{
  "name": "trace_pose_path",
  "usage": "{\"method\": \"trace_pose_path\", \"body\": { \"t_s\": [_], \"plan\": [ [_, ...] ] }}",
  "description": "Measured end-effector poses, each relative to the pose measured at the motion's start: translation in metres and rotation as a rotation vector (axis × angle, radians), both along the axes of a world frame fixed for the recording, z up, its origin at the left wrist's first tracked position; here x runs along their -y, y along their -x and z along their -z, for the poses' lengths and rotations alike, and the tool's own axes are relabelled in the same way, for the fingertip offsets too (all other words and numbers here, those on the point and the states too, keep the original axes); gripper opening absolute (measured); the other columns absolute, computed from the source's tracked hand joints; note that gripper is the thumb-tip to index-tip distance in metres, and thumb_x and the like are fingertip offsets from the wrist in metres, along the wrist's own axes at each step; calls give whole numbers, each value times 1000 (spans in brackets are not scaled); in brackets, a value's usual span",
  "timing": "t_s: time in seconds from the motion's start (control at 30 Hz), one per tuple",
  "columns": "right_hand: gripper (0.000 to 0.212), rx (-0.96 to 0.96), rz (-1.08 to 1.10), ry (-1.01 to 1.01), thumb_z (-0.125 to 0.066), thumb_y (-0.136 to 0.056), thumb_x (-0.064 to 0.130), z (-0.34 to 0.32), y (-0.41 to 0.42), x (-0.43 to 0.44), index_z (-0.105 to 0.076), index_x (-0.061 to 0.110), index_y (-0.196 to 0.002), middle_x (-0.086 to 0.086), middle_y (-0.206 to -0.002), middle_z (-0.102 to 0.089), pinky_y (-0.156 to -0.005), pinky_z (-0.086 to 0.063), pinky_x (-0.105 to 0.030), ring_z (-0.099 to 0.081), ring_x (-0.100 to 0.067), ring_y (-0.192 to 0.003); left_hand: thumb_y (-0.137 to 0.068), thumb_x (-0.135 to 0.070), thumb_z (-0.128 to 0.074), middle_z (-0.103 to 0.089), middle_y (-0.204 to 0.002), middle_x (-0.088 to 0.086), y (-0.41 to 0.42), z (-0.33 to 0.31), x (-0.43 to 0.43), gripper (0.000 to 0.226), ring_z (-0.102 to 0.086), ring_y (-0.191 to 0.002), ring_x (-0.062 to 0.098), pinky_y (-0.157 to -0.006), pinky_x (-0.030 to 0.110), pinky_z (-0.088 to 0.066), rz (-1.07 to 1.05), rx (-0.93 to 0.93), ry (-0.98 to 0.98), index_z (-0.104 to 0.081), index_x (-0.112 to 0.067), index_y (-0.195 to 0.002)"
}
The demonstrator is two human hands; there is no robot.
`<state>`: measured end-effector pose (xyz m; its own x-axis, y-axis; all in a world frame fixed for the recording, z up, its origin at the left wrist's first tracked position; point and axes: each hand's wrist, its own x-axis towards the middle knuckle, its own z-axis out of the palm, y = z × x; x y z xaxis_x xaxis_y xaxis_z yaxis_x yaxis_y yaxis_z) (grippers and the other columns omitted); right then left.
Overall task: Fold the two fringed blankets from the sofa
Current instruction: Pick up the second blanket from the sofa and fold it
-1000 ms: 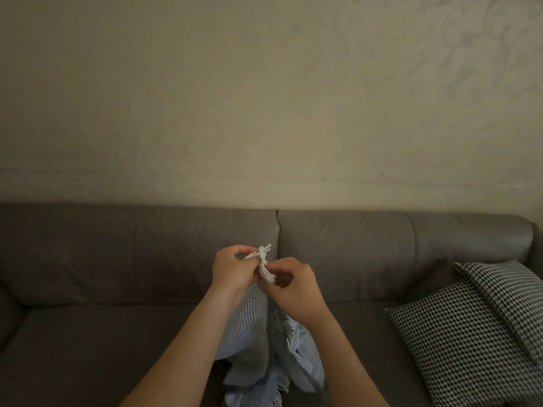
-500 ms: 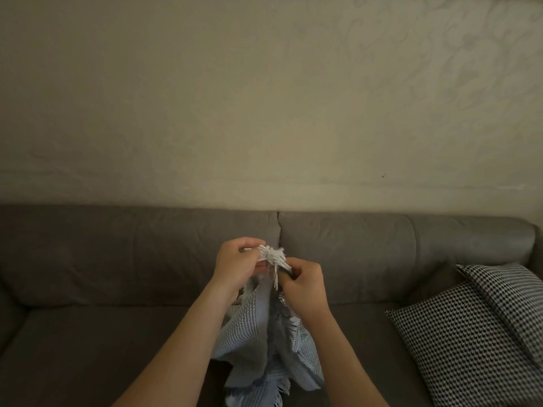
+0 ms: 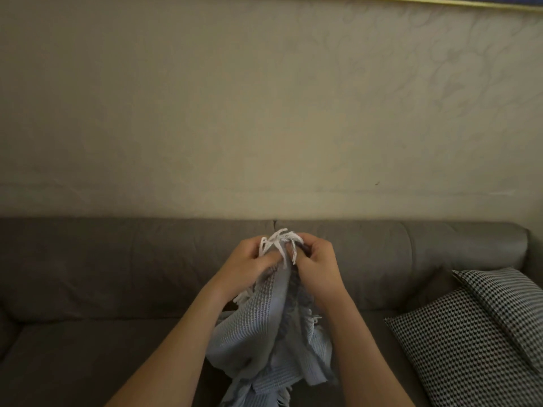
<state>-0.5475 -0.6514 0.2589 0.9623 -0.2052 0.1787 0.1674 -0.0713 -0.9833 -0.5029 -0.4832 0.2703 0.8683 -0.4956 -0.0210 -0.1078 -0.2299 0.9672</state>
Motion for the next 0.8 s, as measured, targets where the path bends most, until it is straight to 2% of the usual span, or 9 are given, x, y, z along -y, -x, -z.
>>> {"method": "trace_pose_path", "body": {
  "t_s": [0.07, 0.17, 0.23, 0.33, 0.4, 0.47, 0.6, 0.7, 0.8],
  "plan": [
    [28, 42, 48, 75, -61, -97, -8, -11, -3, 3, -81, 10, -104, -2, -97, -82, -80, -60, -27, -78, -18, -95, -102, -45, -66, -75, -108, 19, -2, -8, 5, 30, -73, -106, 34, -93, 53, -57, 35, 36, 31, -78, -20, -113],
    [28, 97, 171, 139, -65, -94, -5, -24, -6, 5, -83, 14, -102, 6, -94, -82, -79, -60, -24, -78, -10, -92, -106, -40, -63, -72, -81, 10, -13, -18, 13, 30, -65, -77, 12, -72, 34, -51, 10, 159, -7, -78, -15, -97],
    [20, 119, 260, 79, -70, -96, 2, -28, -8, 9, -81, 17, -102, 6, -93, -82, -78, -61, -24, -78, -9, -90, -106, -38, -62, -63, -68, 7, -21, -28, 21, 38, -52, -64, 9, -60, 35, -41, -19, 294, -75, -70, -8, -85],
    [14, 130, 289, -94, -75, -94, 6, -31, -7, 12, -75, 12, -107, 1, -94, -81, -75, -59, -22, -78, -13, -90, -106, -28, -61, -66, -72, 12, -38, -42, 34, 33, -54, -63, 14, -60, 45, -45, -105, 475, -93, -68, -5, -83],
    [24, 99, 230, -108, -73, -91, -4, -25, -4, 14, -70, 10, -110, 1, -96, -81, -77, -59, -22, -77, -12, -92, -107, -22, -61, -63, -67, 0, -46, -54, 41, 25, -50, -58, 7, -56, 35, -42, -160, 522, -67, -72, -8, -90],
    [30, 34, 196, 24, -67, -90, -10, -10, -3, 20, -71, 10, -111, 2, -99, -81, -83, -64, -30, -77, -14, -94, -108, -18, -61, -57, -58, -12, -48, -70, 47, 19, -44, -50, 1, -51, 18, -30, -198, 563, -33, -73, -12, -95],
    [30, -67, 224, 210, -59, -95, -3, 17, -7, 30, -71, 20, -110, 0, -92, -79, -84, -63, -53, -75, -27, -88, -106, -7, -60, -53, -55, -17, -55, -91, 60, 18, -46, -48, -4, -49, 12, -29, -245, 612, 17, -76, -14, -100],
    [25, -24, 360, 222, -63, -97, 1, 19, -8, 33, -58, 21, -111, 5, -86, -78, -75, -60, -27, -74, -7, -81, -105, -6, -60, -49, -57, -13, -63, -93, 70, 20, -44, -48, 0, -49, 18, -26, -299, 607, 11, -73, -14, -92],
    [15, 5, 488, 253, -73, -93, 8, 18, -8, 37, -67, 22, -92, 9, -82, -75, -67, -53, -12, -71, 0, -76, -106, -14, -62, -48, -58, -9, -69, -87, 78, 21, -39, -47, 5, -49, 23, -25, -335, 569, 34, -71, -11, -87]
  ]
}}
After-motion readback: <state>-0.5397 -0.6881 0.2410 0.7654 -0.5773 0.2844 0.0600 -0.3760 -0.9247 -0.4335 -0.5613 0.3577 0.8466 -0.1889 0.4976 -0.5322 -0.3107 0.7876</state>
